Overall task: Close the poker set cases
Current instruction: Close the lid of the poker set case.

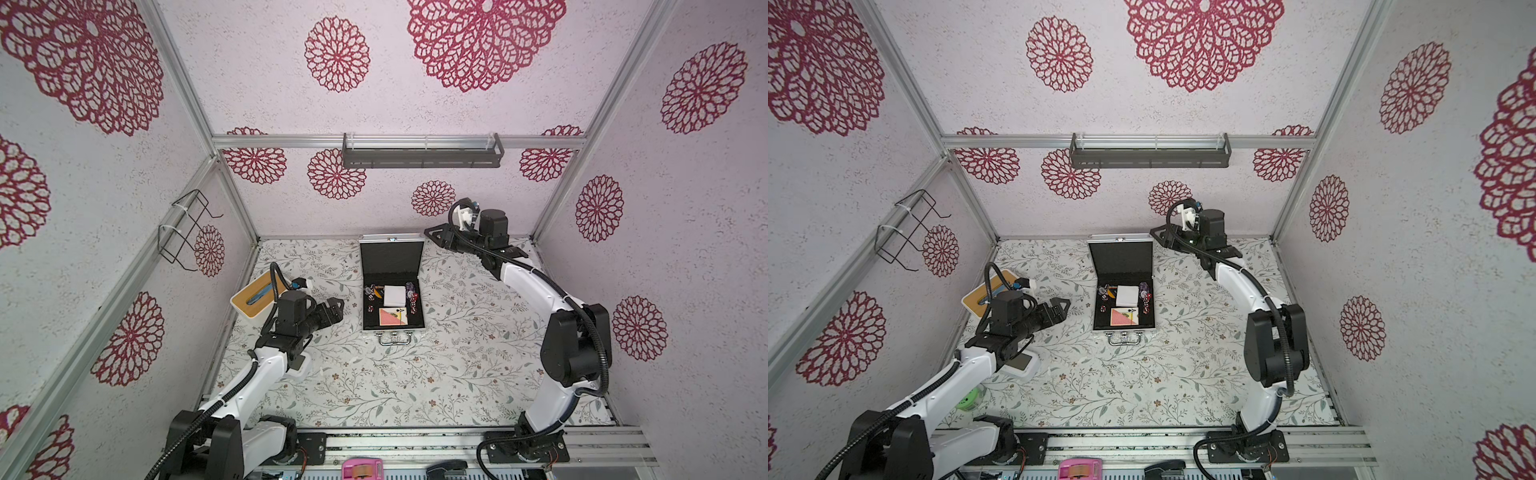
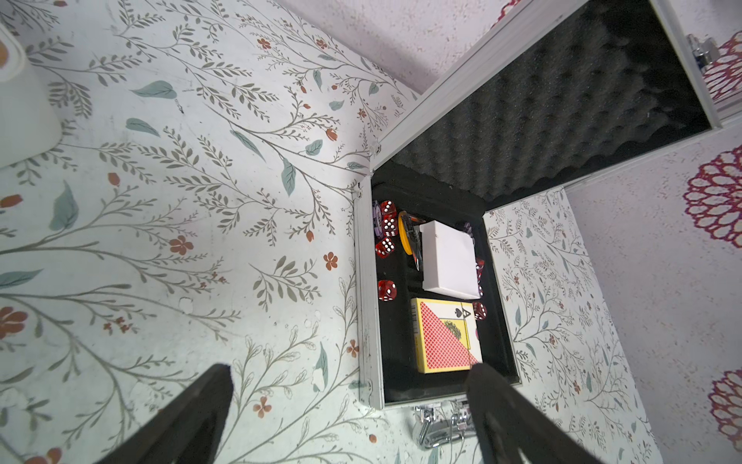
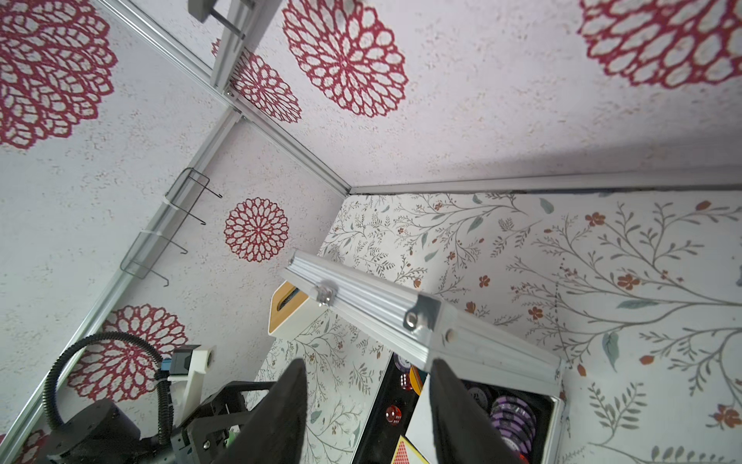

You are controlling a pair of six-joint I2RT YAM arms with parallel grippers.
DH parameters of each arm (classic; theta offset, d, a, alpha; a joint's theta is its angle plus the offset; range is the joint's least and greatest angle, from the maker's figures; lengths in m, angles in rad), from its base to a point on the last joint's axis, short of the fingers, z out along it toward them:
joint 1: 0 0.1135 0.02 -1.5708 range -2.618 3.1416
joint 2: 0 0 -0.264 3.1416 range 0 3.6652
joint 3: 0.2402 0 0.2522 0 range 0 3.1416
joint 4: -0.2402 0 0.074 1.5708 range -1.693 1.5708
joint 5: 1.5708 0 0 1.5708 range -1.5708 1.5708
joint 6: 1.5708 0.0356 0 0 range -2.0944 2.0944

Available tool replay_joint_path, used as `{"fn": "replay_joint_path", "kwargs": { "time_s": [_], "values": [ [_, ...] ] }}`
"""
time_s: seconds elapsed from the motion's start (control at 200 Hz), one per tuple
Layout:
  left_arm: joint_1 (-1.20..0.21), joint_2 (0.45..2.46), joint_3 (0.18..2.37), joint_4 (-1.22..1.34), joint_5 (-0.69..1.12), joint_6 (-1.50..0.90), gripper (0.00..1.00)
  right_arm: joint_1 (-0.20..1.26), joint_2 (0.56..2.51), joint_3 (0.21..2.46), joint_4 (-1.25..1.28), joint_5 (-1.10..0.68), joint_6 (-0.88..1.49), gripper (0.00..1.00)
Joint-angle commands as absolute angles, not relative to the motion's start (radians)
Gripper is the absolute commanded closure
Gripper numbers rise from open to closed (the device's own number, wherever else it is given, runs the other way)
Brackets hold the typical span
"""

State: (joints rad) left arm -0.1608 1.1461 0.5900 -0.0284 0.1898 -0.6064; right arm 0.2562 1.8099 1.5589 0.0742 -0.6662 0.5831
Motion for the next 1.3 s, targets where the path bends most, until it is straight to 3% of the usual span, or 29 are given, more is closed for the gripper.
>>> {"fn": "replay_joint_path", "kwargs": {
  "time_s": [0.0,0.295,0.45,0.836,1.296],
  "values": [
    [-0.153,1.120,0.581,-0.026,0.169,-0.606,0.04,0.248,1.868,1.665,0.029,-0.681,0.556,0.48],
    [-0.153,1.119,0.581,-0.024,0.172,-0.608,0.04,0.251,2.108,1.923,-0.034,-0.736,0.574,0.50],
    [-0.153,1.100,0.580,-0.043,0.158,-0.601,0.04,0.253,2.152,1.943,-0.001,-0.782,0.604,0.59],
    [-0.153,1.100,0.583,-0.052,0.144,-0.596,0.04,0.256,2.011,1.673,0.164,-0.844,0.654,0.60],
    [-0.152,1.092,0.617,-0.069,0.137,-0.601,0.04,0.311,1.794,1.331,0.220,-0.790,0.628,0.60]
  ]
}}
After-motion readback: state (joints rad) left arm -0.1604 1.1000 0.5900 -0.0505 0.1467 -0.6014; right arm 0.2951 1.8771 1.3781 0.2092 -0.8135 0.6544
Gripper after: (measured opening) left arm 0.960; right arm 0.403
